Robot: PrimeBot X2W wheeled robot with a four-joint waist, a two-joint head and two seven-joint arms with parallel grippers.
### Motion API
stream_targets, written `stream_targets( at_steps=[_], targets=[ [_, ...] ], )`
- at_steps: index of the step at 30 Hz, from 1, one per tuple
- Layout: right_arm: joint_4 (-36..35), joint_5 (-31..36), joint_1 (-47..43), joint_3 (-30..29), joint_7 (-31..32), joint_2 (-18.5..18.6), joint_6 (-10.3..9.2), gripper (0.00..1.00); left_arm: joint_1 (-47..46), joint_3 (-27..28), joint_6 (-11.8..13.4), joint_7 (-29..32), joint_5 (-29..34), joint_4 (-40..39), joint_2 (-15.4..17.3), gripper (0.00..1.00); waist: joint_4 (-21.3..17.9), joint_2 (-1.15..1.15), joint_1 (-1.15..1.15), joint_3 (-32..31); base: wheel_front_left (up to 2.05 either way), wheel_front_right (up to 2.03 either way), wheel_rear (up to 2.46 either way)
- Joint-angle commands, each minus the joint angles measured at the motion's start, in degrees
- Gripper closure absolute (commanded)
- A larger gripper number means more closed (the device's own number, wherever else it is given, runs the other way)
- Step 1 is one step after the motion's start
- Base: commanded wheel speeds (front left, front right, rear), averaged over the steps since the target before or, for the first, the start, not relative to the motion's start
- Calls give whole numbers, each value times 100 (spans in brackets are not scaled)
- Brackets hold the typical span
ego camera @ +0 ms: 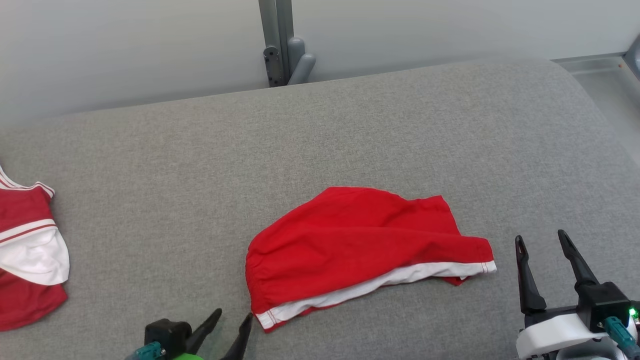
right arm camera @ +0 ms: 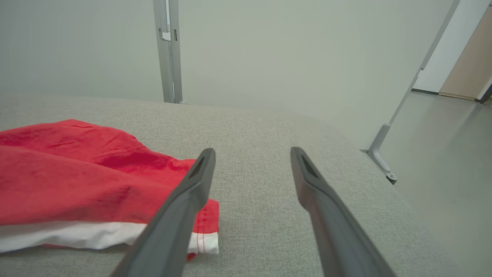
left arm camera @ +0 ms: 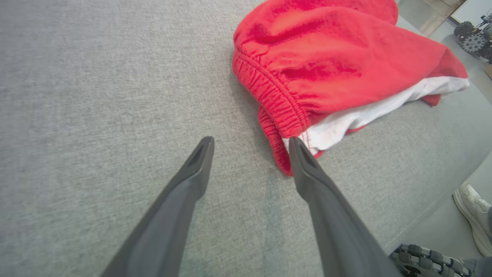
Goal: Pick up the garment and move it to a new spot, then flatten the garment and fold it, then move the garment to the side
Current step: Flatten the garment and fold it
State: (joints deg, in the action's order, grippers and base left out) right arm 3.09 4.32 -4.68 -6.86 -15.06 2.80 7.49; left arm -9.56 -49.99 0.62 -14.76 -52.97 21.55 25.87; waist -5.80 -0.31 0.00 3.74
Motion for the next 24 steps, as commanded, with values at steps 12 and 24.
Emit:
stream_targets(
  at_steps=[12,24],
  targets=[
    [-374,195,-318,-266,-18,30,0,0,1421,2485,675,-39,2256,-1334,-753,0,363,31,0,-321,0,0,0],
    [-166,132,-355,-233,-18,21,0,0,2020,4425,-360,-39,3709,-1296,-1763,0,563,31,0,-379,0,0,0]
  ],
)
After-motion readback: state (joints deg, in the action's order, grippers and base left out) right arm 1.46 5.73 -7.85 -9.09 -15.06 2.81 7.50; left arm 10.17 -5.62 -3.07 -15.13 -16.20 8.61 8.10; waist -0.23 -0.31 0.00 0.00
